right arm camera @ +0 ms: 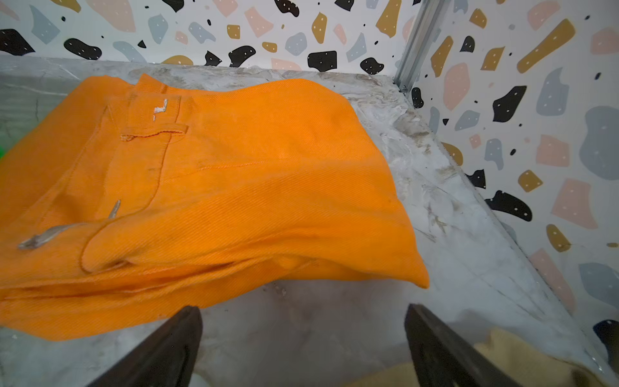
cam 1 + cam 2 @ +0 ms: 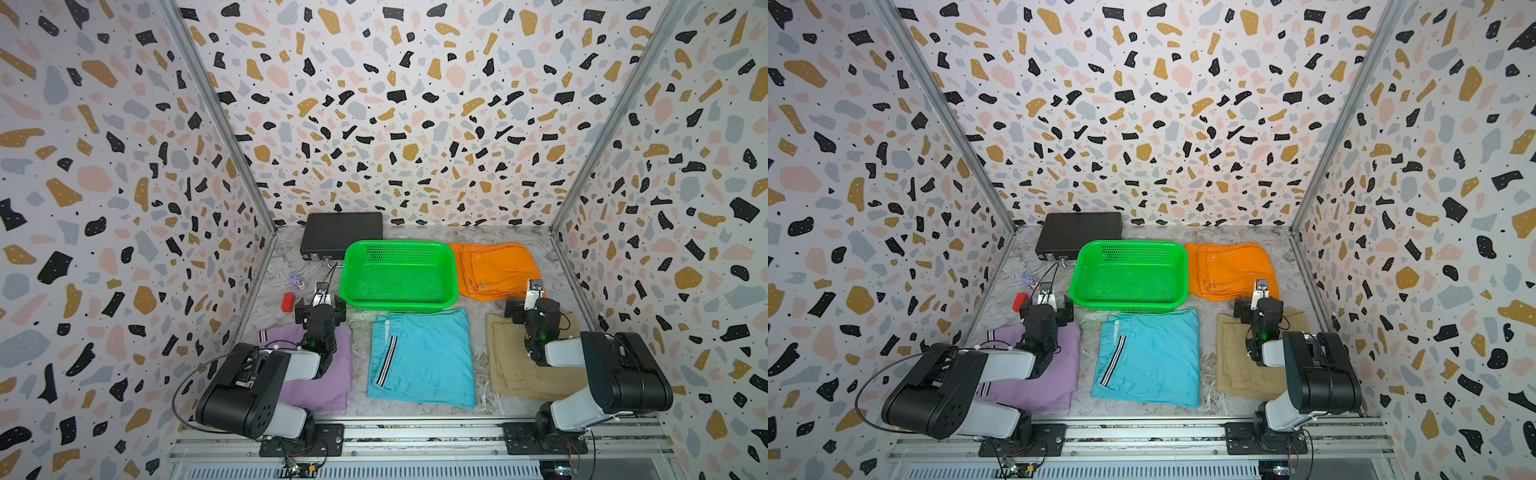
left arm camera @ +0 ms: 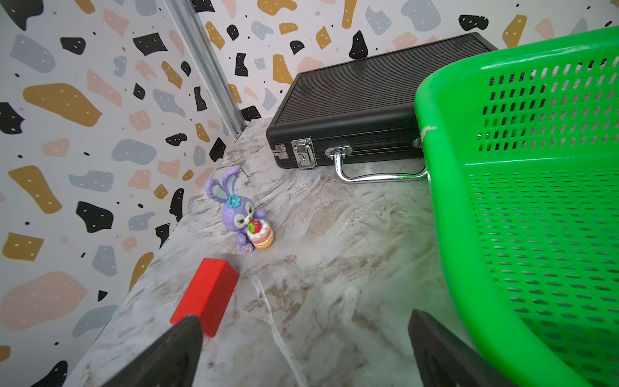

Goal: Put the folded long pants in the basket
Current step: Pick up the long pant at the center of the board.

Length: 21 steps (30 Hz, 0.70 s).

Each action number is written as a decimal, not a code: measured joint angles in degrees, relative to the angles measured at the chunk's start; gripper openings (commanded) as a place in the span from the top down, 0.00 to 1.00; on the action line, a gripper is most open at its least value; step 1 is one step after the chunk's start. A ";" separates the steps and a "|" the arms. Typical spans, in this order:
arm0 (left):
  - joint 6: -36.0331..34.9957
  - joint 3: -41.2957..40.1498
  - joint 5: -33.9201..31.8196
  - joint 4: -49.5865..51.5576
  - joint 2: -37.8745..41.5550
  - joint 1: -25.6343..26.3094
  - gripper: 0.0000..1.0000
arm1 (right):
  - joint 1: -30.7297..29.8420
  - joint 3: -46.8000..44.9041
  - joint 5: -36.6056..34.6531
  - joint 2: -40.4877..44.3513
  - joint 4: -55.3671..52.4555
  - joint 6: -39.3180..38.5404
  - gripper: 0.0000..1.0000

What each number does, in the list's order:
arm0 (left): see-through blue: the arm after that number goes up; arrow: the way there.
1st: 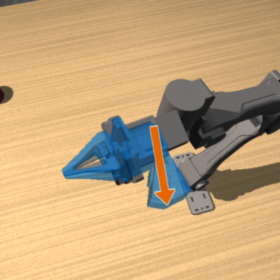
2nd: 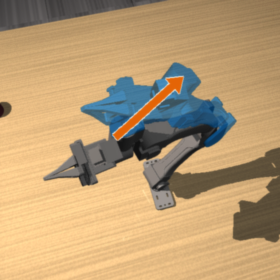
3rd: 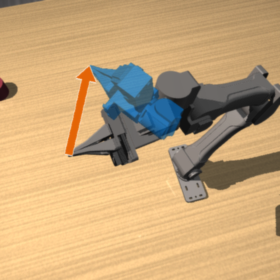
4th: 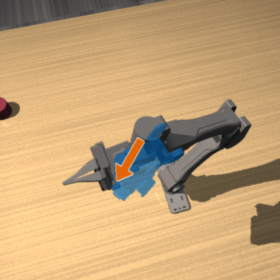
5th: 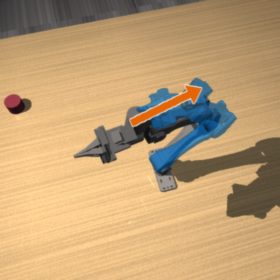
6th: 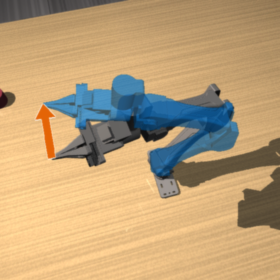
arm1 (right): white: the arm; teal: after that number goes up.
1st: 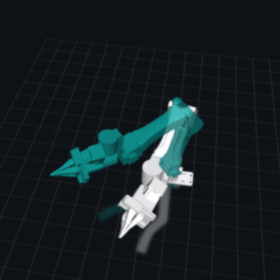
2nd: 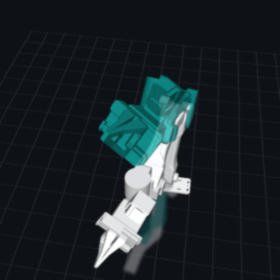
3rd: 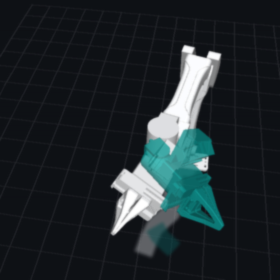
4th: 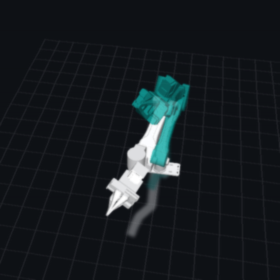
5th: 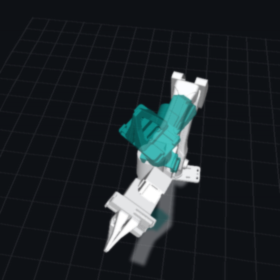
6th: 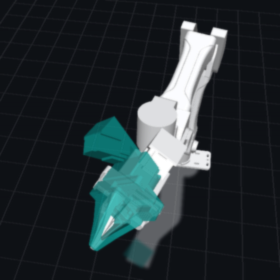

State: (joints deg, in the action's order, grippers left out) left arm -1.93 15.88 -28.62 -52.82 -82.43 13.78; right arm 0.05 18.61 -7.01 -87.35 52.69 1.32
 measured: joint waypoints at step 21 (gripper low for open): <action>1.84 0.09 1.75 2.34 0.02 -4.02 0.00 | 1.55 -0.72 6.69 0.00 0.39 0.17 0.00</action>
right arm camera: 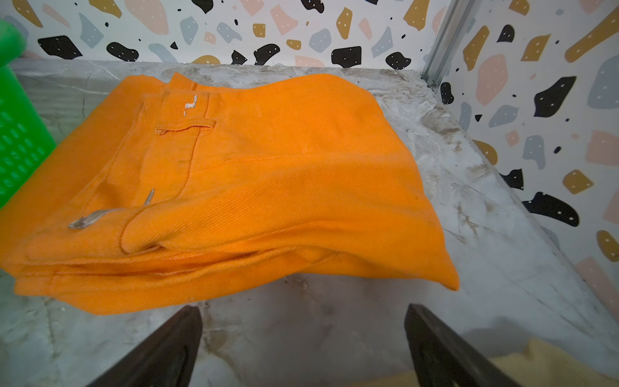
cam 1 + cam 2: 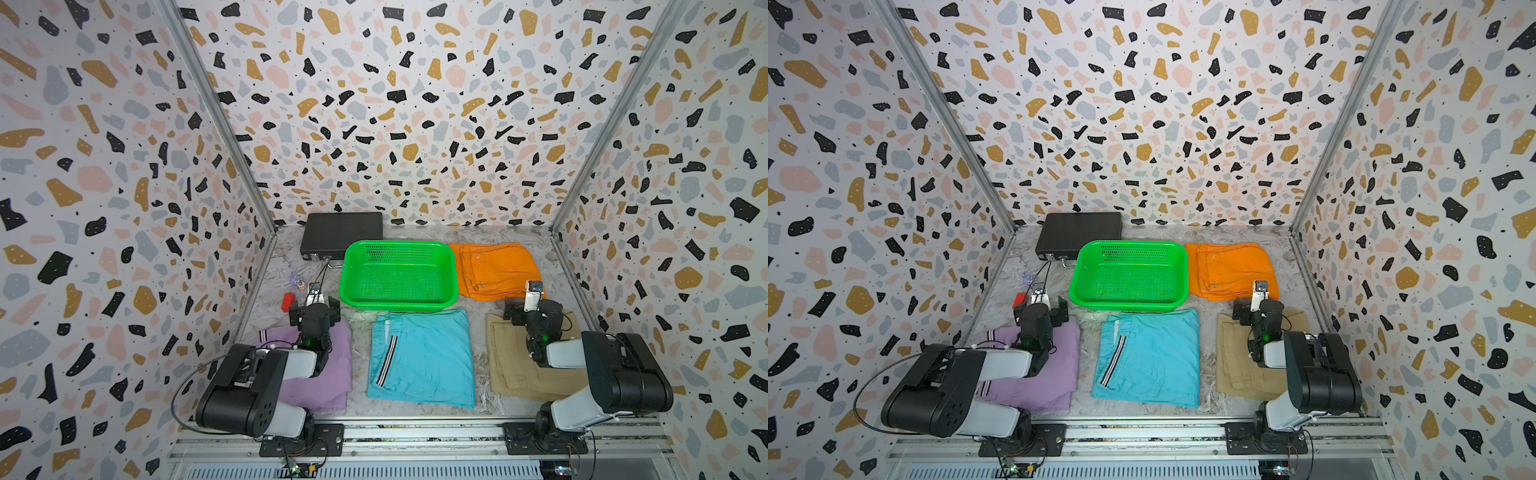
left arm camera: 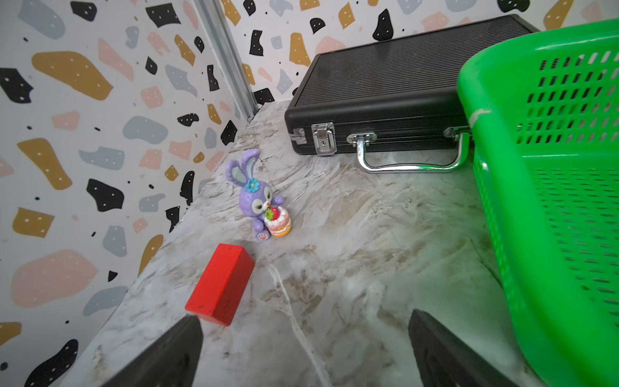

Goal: Put the folded long pants in the basket
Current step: Pick up the long pant at the center of the board.

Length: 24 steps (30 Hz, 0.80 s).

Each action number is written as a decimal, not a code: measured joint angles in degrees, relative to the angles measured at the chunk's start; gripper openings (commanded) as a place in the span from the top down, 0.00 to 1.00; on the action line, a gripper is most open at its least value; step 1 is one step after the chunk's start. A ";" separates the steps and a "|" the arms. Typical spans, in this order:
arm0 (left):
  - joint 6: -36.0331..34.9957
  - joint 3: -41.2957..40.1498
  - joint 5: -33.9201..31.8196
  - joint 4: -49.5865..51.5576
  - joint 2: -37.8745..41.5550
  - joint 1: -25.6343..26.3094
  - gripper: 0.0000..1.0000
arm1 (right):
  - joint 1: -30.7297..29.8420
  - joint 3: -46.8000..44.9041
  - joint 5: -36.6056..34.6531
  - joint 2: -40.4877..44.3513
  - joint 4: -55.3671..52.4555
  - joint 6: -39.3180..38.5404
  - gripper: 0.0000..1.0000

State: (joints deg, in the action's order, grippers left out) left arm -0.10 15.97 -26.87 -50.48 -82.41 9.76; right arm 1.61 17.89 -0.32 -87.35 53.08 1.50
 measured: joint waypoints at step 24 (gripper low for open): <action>-1.40 -1.36 -2.12 -2.12 1.29 4.44 0.00 | 0.04 23.34 -1.25 9.14 -32.57 6.86 0.00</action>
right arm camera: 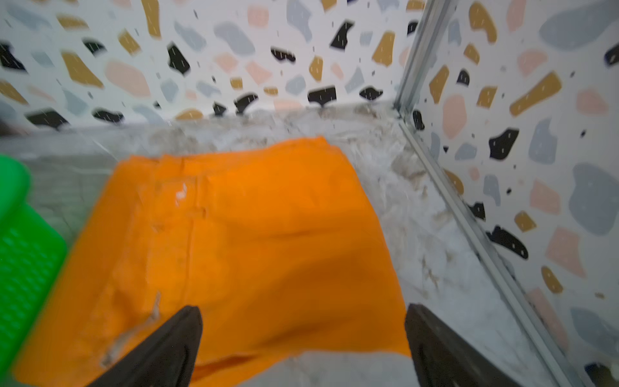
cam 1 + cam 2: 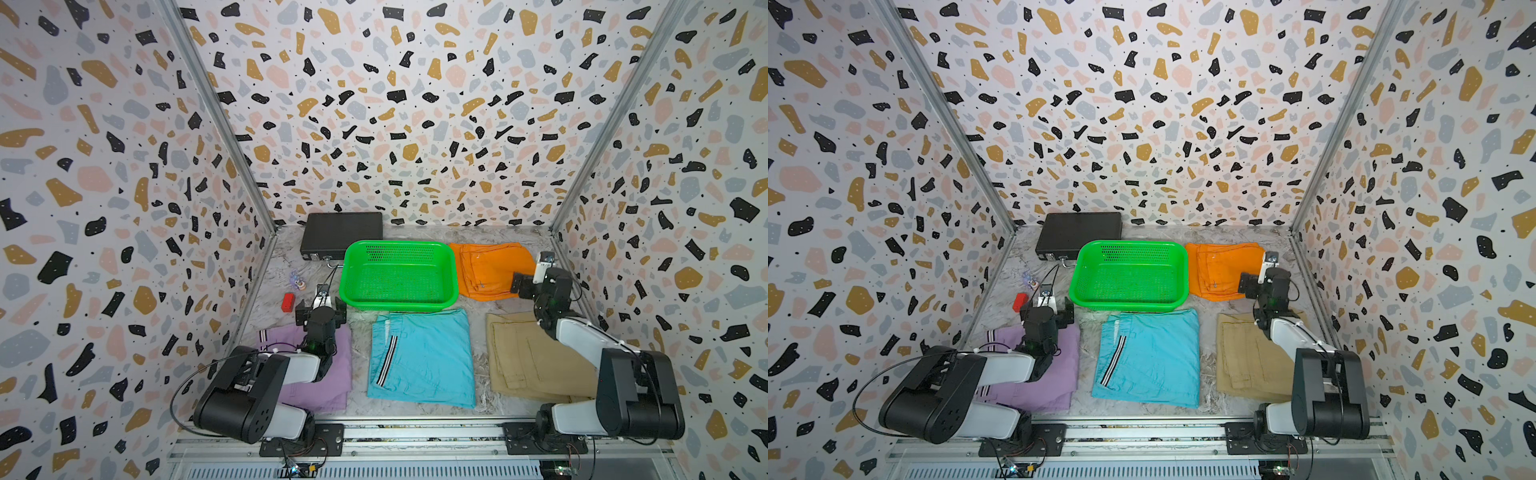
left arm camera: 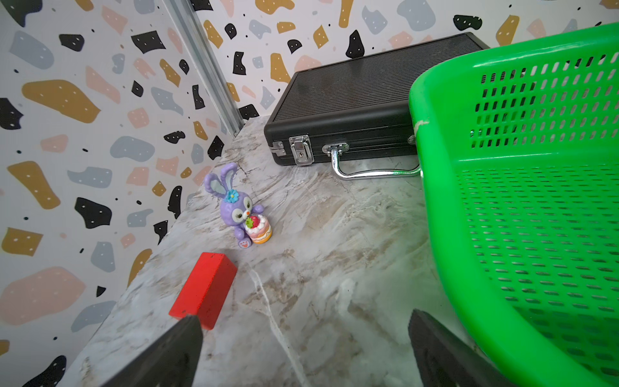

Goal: Put the folded long pants in the basket
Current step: Pick up the long pant at the center of the board.

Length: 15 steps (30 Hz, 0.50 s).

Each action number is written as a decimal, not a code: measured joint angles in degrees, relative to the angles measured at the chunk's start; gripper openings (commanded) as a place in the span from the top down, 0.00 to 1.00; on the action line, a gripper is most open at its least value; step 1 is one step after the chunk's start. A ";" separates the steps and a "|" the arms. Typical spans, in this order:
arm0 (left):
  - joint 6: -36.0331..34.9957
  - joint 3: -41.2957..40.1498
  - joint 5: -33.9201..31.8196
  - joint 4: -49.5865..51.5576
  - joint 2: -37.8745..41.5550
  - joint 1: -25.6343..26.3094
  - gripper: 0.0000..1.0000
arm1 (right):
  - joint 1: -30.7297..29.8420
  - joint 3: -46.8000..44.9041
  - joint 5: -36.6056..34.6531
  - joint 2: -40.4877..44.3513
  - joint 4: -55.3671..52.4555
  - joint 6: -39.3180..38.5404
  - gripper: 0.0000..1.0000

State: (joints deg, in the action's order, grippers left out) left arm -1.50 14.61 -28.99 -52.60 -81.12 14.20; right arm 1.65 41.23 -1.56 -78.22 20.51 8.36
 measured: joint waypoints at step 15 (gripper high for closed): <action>13.66 41.11 -0.52 58.10 23.78 4.66 0.00 | -12.76 5.29 25.35 11.08 -36.30 16.74 0.00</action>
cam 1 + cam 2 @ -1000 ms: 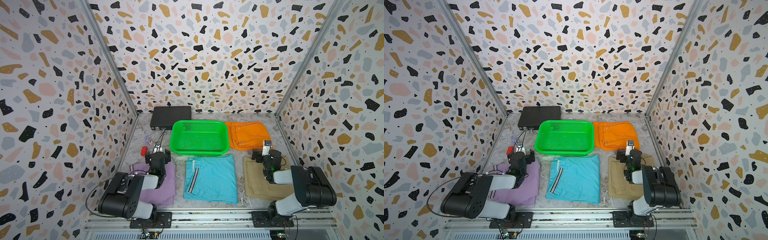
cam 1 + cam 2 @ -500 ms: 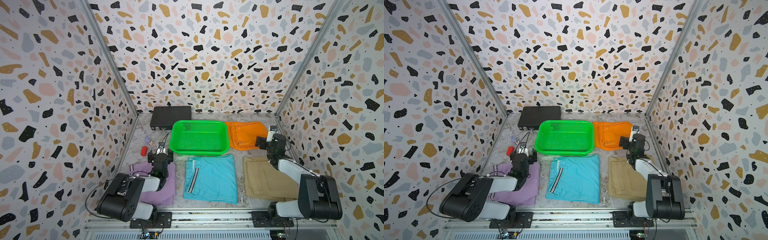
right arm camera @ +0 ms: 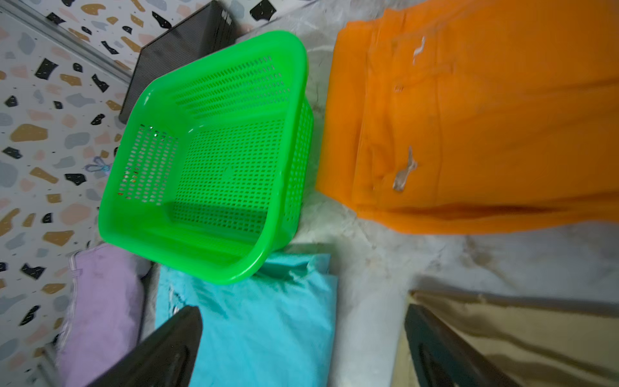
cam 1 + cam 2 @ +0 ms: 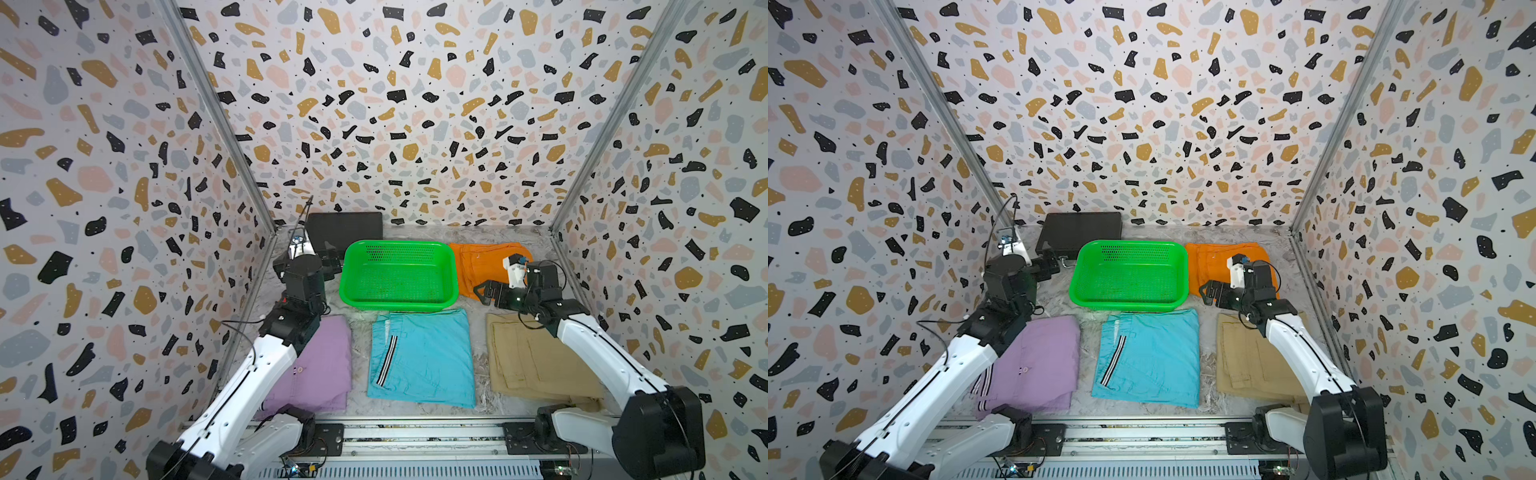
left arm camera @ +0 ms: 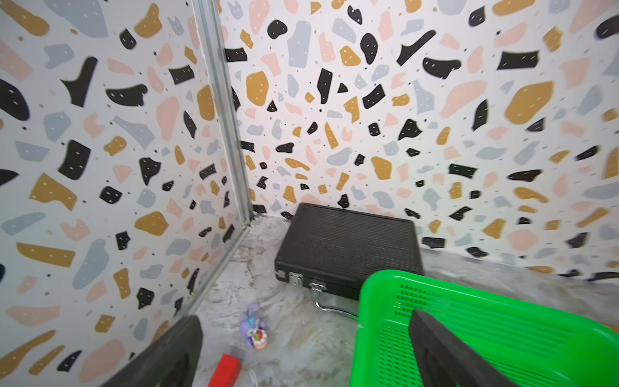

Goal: Put the folded long pants in the basket
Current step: Pick up the long pant at the center of the board.

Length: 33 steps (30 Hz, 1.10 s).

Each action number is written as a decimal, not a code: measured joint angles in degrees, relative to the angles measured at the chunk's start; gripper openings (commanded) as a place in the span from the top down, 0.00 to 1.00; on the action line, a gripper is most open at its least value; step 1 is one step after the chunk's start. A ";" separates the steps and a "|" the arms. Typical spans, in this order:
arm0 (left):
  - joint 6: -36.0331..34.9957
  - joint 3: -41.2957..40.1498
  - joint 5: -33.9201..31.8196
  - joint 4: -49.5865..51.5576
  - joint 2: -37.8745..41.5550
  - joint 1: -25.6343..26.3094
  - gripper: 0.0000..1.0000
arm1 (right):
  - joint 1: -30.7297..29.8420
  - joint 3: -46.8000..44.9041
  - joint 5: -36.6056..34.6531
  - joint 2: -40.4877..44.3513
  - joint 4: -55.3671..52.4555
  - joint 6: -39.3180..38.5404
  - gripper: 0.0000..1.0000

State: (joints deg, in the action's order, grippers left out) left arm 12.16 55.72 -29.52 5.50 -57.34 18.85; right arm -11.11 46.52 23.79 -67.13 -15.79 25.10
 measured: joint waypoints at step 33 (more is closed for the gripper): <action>27.06 -17.27 50.62 23.10 -13.57 0.13 0.00 | -9.20 1.66 14.12 -25.83 -15.23 -1.68 0.56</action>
State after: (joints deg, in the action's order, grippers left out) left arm 39.22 38.46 21.10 28.60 -70.91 18.98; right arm -20.32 48.18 37.91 -92.97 -31.03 23.42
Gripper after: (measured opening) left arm 0.998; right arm 0.566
